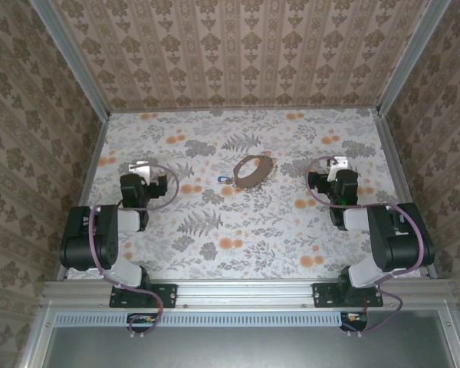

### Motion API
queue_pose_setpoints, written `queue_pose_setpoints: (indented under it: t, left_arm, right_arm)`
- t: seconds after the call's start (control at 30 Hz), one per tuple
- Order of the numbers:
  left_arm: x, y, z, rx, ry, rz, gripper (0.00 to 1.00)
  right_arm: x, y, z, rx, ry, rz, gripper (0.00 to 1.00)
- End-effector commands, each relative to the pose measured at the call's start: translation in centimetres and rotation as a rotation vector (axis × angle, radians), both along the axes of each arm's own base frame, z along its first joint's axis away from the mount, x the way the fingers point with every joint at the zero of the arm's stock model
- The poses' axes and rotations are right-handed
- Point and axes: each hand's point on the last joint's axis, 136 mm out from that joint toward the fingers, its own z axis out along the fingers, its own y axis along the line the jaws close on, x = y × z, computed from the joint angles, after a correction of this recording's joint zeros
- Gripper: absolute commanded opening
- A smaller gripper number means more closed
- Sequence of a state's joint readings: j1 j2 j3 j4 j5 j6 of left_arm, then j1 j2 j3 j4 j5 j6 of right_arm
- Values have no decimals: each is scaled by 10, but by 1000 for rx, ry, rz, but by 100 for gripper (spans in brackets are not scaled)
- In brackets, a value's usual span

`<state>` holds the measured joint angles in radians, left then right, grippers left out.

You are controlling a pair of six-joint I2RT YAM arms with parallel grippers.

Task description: Put the keys on the keyring

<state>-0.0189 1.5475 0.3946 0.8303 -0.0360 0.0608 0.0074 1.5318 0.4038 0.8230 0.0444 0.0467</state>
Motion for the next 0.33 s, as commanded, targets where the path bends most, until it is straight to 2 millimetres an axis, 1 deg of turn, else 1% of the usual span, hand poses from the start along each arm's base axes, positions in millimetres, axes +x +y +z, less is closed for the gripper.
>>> queue_pose_setpoints:
  t: [0.0,0.17,0.3]
  left_arm:
    - [7,-3,13,-19,-39,-16,100]
    - [7,-3,13,-19,-37,-16,100]
    - [7,-3,13,-17,-40,-16,100]
  right_arm:
    - [4,1,9,-19,-35,8,100]
    - [6,2,7,-15,-21,10,100]
    - [4,2,9,-15,-34,10,100]
